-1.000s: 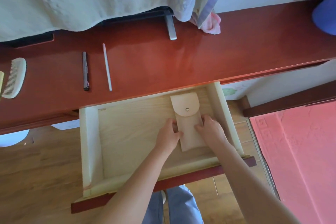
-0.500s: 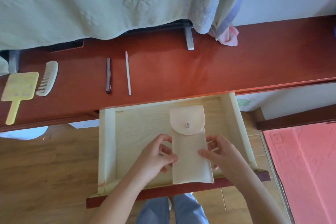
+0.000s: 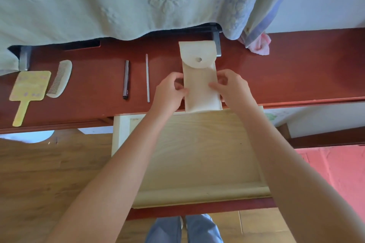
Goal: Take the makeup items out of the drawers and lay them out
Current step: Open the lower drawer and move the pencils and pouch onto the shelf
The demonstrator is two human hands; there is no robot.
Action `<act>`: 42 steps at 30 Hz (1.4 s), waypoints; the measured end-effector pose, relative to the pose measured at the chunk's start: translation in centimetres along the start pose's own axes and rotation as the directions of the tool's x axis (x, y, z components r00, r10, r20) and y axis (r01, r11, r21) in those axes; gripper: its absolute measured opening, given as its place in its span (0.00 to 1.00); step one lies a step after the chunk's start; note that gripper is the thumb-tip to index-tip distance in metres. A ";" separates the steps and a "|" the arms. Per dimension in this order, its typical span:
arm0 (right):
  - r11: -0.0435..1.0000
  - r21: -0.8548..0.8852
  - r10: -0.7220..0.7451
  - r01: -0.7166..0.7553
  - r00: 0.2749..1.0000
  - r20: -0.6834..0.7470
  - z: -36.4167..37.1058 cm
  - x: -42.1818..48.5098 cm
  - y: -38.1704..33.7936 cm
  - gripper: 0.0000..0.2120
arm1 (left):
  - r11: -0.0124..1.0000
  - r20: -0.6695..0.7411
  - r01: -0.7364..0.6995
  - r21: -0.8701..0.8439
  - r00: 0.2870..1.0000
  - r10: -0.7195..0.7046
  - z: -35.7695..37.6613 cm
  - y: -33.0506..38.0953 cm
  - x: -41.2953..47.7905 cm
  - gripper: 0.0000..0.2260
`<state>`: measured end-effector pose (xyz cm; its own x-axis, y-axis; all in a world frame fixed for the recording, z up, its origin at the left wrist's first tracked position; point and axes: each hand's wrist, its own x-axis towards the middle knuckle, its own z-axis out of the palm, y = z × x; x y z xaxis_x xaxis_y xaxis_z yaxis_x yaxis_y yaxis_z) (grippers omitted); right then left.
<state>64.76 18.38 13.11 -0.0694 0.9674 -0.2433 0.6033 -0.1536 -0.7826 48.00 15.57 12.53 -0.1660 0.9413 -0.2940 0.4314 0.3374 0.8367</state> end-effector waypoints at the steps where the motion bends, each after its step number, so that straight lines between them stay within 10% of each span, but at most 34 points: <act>1: 1.000 -0.018 0.008 -0.008 1.000 0.006 0.3 1.0 0.1 0.13 | 1.000 -0.012 0.002 0.028 1.000 -0.002 0.2 -0.1 0.9 0.15; 14: 0.986 -0.159 -0.067 0.047 0.990 -0.123 2.1 2.7 1.5 0.14 | 0.984 -0.149 -0.078 0.162 0.984 0.102 1.4 -1.3 2.2 0.12; 21: 0.879 -0.400 -0.355 0.261 0.917 -0.182 2.1 -5.6 3.8 0.22 | 0.773 -0.171 -0.426 0.471 0.815 0.554 1.7 -3.8 -6.0 0.17; 31: 0.746 -0.590 -0.277 0.308 0.950 0.144 2.4 -23.2 13.0 0.37 | 0.600 0.154 -0.361 0.714 0.917 0.368 0.4 -14.5 -22.0 0.42; 42: 0.716 -0.673 -0.181 0.188 0.980 0.082 4.4 -23.2 14.7 0.43 | 0.542 0.082 -0.243 0.805 0.949 0.304 1.6 -16.4 -22.0 0.47</act>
<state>71.71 -7.19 4.77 -0.2423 0.9596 -0.1432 0.9530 0.2078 -0.2205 46.06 -10.67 4.57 0.0462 0.9970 -0.0628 0.9876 -0.0362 0.1528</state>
